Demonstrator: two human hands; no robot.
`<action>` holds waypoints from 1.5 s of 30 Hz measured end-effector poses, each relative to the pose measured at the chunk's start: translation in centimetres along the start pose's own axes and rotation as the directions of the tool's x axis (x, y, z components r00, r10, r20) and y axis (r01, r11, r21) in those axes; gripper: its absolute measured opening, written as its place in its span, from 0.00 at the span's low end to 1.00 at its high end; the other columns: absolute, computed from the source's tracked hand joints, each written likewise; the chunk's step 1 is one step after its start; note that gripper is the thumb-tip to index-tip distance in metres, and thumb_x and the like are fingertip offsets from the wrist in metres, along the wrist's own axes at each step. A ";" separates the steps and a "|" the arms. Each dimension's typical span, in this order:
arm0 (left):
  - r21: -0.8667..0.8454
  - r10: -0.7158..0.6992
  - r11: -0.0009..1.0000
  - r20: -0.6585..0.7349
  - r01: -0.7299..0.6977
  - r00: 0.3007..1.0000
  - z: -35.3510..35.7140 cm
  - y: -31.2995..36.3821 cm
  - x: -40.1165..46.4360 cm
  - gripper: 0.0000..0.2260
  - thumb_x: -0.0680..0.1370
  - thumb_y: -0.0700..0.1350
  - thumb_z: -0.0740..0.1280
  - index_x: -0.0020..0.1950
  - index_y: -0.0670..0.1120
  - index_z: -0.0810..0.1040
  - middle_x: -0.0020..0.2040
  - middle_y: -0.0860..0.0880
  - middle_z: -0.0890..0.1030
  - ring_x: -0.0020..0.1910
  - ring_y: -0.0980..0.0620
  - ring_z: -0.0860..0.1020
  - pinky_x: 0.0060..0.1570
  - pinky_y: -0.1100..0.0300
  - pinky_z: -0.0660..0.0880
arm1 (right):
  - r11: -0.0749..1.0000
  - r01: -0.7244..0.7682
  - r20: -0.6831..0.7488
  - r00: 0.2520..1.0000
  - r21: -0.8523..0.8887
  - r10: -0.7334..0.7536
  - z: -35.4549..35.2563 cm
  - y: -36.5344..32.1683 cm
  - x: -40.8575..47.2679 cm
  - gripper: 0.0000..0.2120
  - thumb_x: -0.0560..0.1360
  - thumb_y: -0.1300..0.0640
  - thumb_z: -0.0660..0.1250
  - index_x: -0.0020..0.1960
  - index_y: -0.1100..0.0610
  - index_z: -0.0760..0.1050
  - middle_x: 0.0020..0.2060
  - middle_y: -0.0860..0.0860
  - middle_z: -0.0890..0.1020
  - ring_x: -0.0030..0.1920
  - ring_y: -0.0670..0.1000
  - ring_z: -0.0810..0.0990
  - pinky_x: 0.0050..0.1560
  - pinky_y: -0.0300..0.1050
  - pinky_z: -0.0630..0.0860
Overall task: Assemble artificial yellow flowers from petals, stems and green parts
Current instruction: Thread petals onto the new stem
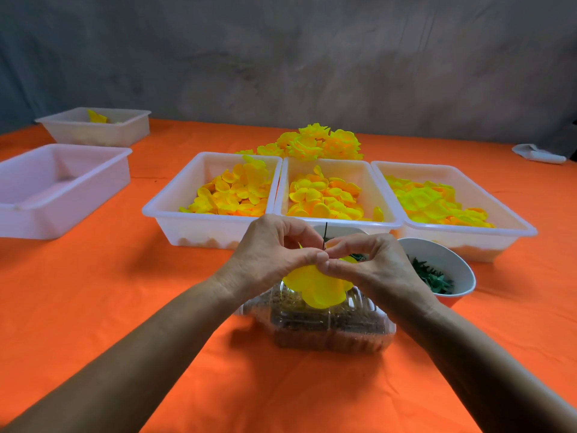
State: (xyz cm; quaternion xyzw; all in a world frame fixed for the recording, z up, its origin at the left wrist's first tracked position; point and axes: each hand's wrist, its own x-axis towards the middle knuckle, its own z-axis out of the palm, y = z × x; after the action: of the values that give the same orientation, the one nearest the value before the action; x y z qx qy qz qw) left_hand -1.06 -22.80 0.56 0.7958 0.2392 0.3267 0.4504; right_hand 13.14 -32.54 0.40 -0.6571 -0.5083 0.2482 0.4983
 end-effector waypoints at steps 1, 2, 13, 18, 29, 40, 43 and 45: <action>-0.017 0.010 1.000 0.000 -0.010 1.000 0.1 -0.2 0.1 0.05 0.64 0.47 0.75 0.37 0.49 0.83 0.35 0.44 0.82 0.36 0.46 0.77 0.44 0.41 0.76 | 1.000 0.003 0.016 1.000 -0.014 -0.003 -0.1 0.0 0.0 0.03 0.67 0.58 0.76 0.40 0.57 0.85 0.44 0.49 0.84 0.49 0.45 0.81 0.51 0.43 0.77; -0.030 0.015 0.999 -0.002 -0.015 1.000 0.2 -0.3 0.1 0.04 0.64 0.46 0.75 0.36 0.50 0.84 0.36 0.42 0.82 0.37 0.46 0.77 0.44 0.40 0.76 | 1.000 0.001 0.034 0.999 -0.016 -0.001 -0.1 0.0 0.0 0.03 0.67 0.59 0.76 0.41 0.58 0.85 0.45 0.50 0.85 0.50 0.46 0.82 0.53 0.45 0.77; -0.098 0.096 0.990 -0.018 -0.097 0.995 0.5 -1.6 0.4 0.11 0.66 0.39 0.77 0.31 0.56 0.83 0.32 0.54 0.79 0.37 0.52 0.76 0.40 0.46 0.75 | 0.997 -0.080 0.036 0.996 0.002 0.079 -0.1 0.0 0.6 0.04 0.65 0.58 0.78 0.39 0.56 0.84 0.44 0.52 0.85 0.47 0.47 0.83 0.53 0.47 0.78; -0.113 0.135 0.985 0.063 -0.128 0.989 0.1 -1.9 0.6 0.02 0.64 0.45 0.75 0.31 0.50 0.84 0.34 0.50 0.79 0.36 0.53 0.77 0.38 0.55 0.73 | 0.989 -0.143 0.065 0.988 0.044 0.140 -1.6 -0.4 0.6 0.07 0.65 0.61 0.77 0.42 0.54 0.82 0.40 0.49 0.85 0.38 0.45 0.81 0.39 0.36 0.75; -0.064 0.051 0.997 0.217 -0.038 0.975 -0.5 -0.9 1.7 0.05 0.65 0.38 0.77 0.31 0.43 0.82 0.34 0.45 0.80 0.35 0.52 0.77 0.36 0.60 0.74 | 0.911 -0.237 -0.451 0.890 -0.337 0.065 -13.5 4.6 8.0 0.09 0.71 0.62 0.71 0.51 0.60 0.82 0.45 0.57 0.83 0.36 0.50 0.78 0.30 0.35 0.70; -0.015 -0.021 1.000 0.274 0.026 0.962 -0.8 0.4 2.0 0.09 0.67 0.36 0.76 0.31 0.46 0.81 0.35 0.45 0.80 0.37 0.49 0.77 0.39 0.55 0.73 | 0.477 -0.446 -0.268 0.878 -0.758 0.395 -15.6 9.6 14.0 0.21 0.77 0.56 0.64 0.68 0.63 0.69 0.69 0.57 0.70 0.67 0.57 0.70 0.62 0.45 0.69; -0.002 -0.040 0.999 0.266 0.042 0.963 -0.8 0.4 2.0 0.09 0.67 0.35 0.76 0.31 0.47 0.81 0.34 0.46 0.79 0.37 0.50 0.77 0.38 0.56 0.72 | 0.467 -0.445 -0.262 0.876 -0.764 0.405 -15.5 9.6 14.4 0.06 0.74 0.61 0.64 0.48 0.61 0.78 0.54 0.60 0.79 0.49 0.55 0.76 0.39 0.41 0.71; -0.013 -0.043 0.999 0.262 0.048 0.964 -0.8 0.3 1.9 0.10 0.67 0.35 0.76 0.30 0.48 0.81 0.34 0.46 0.79 0.36 0.51 0.76 0.37 0.58 0.72 | 0.472 -0.458 -0.278 0.872 -0.753 0.403 -15.4 9.6 14.5 0.05 0.72 0.63 0.64 0.37 0.61 0.74 0.44 0.59 0.78 0.42 0.55 0.73 0.30 0.39 0.65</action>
State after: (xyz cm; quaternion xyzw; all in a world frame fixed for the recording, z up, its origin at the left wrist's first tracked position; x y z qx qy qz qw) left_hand -0.39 -21.26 1.71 0.8218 0.1927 0.2109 0.4930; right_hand 35.21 -25.36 0.21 -0.9220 -0.3666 0.0899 0.0862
